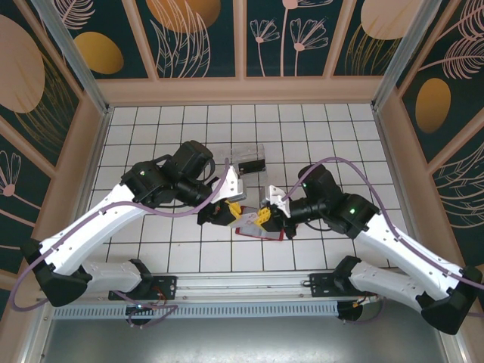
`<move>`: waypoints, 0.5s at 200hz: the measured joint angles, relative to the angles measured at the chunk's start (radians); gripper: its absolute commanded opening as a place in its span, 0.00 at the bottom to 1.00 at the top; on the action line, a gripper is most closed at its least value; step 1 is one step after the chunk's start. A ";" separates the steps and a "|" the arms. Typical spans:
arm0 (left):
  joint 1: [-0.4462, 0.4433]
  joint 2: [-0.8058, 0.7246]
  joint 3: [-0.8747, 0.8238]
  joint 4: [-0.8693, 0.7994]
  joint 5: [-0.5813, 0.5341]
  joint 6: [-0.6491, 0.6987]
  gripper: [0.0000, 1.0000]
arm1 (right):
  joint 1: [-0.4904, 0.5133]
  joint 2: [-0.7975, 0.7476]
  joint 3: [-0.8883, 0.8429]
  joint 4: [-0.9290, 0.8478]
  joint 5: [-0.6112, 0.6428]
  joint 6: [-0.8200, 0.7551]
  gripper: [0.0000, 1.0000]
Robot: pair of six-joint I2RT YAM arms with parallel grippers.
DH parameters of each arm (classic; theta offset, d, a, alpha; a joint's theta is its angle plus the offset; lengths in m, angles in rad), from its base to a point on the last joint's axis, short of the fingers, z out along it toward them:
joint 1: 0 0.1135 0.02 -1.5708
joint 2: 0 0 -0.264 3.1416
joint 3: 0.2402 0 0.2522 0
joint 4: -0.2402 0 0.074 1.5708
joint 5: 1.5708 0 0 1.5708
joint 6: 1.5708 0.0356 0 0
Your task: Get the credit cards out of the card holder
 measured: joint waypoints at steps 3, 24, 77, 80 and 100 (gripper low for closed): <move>0.000 0.001 0.001 -0.001 0.001 0.000 0.21 | 0.000 0.002 0.001 -0.002 0.000 0.000 0.00; 0.000 0.006 0.006 -0.005 0.003 0.005 0.21 | 0.000 0.013 0.003 -0.013 0.000 -0.003 0.00; -0.006 0.029 0.007 -0.021 0.006 0.012 0.22 | 0.000 0.015 0.003 -0.021 -0.005 -0.007 0.00; -0.007 0.031 0.007 -0.021 0.007 0.013 0.20 | 0.000 0.015 0.003 -0.021 -0.006 -0.007 0.00; -0.010 0.037 0.007 -0.025 0.007 0.016 0.19 | 0.000 0.015 0.003 -0.023 -0.006 -0.008 0.00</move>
